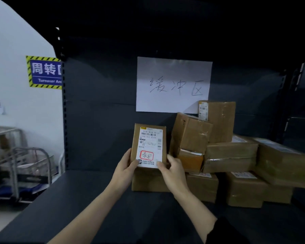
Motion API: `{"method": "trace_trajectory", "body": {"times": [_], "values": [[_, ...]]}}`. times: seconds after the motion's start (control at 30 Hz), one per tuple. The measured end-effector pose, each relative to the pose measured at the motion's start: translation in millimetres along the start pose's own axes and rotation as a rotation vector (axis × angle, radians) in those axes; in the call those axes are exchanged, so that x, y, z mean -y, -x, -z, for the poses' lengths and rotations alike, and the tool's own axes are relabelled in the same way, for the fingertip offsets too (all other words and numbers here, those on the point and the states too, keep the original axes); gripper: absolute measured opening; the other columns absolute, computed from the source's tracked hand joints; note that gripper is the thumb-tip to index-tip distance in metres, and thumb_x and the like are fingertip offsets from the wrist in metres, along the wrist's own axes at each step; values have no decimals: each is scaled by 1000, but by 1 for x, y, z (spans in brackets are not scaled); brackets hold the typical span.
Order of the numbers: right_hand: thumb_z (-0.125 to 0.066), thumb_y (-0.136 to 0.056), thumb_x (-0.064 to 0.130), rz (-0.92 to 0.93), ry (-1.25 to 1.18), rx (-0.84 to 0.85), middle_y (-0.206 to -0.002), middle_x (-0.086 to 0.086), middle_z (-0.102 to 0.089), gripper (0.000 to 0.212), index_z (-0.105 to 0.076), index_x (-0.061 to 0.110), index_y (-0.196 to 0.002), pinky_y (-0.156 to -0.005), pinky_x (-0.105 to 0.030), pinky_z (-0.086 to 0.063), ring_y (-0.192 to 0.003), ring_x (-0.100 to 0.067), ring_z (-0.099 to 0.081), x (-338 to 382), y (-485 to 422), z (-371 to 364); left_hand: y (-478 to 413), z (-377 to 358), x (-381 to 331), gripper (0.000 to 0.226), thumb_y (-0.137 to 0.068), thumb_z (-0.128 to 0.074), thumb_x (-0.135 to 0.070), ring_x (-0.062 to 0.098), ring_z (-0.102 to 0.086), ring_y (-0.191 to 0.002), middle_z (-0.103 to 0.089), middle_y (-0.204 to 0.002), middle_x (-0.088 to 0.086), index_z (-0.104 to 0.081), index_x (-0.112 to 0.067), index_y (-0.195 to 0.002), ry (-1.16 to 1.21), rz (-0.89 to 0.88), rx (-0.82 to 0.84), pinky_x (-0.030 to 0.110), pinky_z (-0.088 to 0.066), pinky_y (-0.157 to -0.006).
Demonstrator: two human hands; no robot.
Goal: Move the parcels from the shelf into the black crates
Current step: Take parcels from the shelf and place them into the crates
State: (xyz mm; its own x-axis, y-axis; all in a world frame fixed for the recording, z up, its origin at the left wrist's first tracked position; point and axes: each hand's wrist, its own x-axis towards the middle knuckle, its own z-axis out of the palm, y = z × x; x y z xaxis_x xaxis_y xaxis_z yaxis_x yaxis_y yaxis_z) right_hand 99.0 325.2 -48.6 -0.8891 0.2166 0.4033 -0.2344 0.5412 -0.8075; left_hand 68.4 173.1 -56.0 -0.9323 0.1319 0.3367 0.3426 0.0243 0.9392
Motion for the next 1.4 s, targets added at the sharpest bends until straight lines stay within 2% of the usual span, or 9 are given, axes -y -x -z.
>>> {"method": "trace_trajectory", "body": {"times": [0.17,0.3,0.4,0.5,0.63,0.8,1.03,1.23,1.4], "values": [[-55,-90,22,90,-15,34,-120,3,-53,34,-54,21,-124,-94,-26,-43,-105,-7,-48,12,7,-20,21,26,3,47,-93,-50,-6,1,-59,-108,-60,-119,-12,-38,-26,-134,-49,-79,-80,16,-52,-83],[-58,-89,21,101,-12,120,-121,5,-53,37,-51,20,-125,-97,-30,-45,-116,-11,-49,10,21,-49,41,53,17,52,-89,-54,-1,1,-61,-106,-65,-113,-18,-42,-37,-125,-203,-52,-133,25,-51,-90],[-62,-87,21,64,3,224,-117,8,-49,40,-47,19,-124,-95,-26,-45,-115,-9,-48,2,34,-69,57,68,28,62,-84,-58,4,-14,-60,-93,-64,-99,-27,-39,-42,-121,-389,-19,-155,10,-51,-76],[-64,-85,19,21,14,315,-121,4,-54,37,-46,20,-118,-92,-23,-46,-114,-11,-52,-10,44,-87,71,74,37,67,-82,-61,3,-5,-60,-93,-59,-102,-23,-35,-34,-131,-503,24,-171,5,-47,-69],[-64,-86,18,7,68,383,-129,2,-49,44,-42,18,-125,-95,-20,-40,-121,-11,-47,-20,54,-98,80,73,47,69,-81,-62,0,13,-58,-111,-60,-116,-8,-31,-26,-138,-585,97,-227,19,-47,-85],[-62,-88,22,48,145,420,-139,-2,-42,55,-35,16,-136,-102,-23,-36,-128,-14,-42,-24,54,-95,82,73,52,71,-81,-63,-10,16,-54,-118,-55,-130,-4,-25,-28,-138,-709,118,-226,32,-49,-91],[-52,-93,31,166,498,349,-149,-6,-30,66,-17,18,-147,-107,-30,-35,-133,-20,-35,-40,49,-51,96,74,47,93,-82,-66,-34,24,-13,-144,-16,-155,8,-5,-14,-149,-980,127,-325,37,-26,-113],[-46,-95,35,199,668,254,-151,-4,-27,63,-17,16,-148,-110,-32,-32,-134,-21,-31,-60,43,3,102,58,47,81,-66,-81,-25,34,-39,-121,-49,-129,21,-40,-7,-132,-1204,-156,-353,49,-45,-95],[-45,-96,36,175,678,187,-153,-3,-24,64,-15,17,-148,-111,-33,-30,-137,-20,-28,-68,44,43,83,6,30,81,-57,-85,-29,31,-57,-108,-61,-117,14,-45,-10,-125,-1240,-383,-217,42,-52,-86]]}}
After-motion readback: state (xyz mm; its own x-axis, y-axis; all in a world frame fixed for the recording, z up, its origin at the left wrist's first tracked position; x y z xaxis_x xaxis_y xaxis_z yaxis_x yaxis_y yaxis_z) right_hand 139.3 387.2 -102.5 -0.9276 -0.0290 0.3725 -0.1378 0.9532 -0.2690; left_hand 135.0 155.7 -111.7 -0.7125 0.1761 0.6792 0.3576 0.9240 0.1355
